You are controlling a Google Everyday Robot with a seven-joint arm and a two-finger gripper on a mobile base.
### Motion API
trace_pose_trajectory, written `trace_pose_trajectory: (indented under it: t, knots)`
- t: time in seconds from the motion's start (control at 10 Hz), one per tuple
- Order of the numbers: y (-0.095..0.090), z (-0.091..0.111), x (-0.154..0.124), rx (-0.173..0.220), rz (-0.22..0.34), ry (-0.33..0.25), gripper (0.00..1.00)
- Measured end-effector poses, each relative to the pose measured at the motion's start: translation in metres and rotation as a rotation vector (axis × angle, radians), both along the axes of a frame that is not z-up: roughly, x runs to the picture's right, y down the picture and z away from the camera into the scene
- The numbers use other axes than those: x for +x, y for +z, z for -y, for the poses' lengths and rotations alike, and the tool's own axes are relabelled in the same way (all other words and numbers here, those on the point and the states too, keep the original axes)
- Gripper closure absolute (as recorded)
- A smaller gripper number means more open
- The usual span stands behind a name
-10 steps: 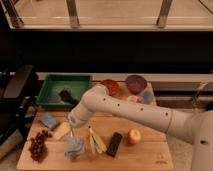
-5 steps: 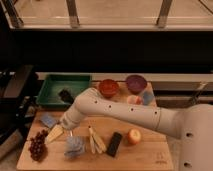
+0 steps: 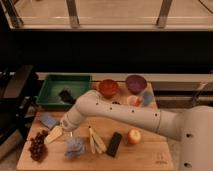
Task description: Place grapes in tray
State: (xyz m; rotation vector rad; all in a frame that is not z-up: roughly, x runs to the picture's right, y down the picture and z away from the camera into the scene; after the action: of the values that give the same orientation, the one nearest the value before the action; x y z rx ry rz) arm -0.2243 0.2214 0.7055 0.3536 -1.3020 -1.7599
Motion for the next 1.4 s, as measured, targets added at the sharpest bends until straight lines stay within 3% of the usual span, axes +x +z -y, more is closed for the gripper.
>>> trace_pose_trajectory:
  t: [0.4, 0.7, 1.1, 1.4]
  knots:
    - [0.030, -0.044, -0.029, -0.084, 0.024, 0.139, 0.20]
    - [0.019, -0.047, -0.038, -0.070, 0.017, 0.207, 0.20]
    - [-0.006, -0.046, -0.058, -0.042, 0.053, 0.218, 0.20]
    - [0.000, -0.057, -0.081, -0.068, 0.064, 0.192, 0.20]
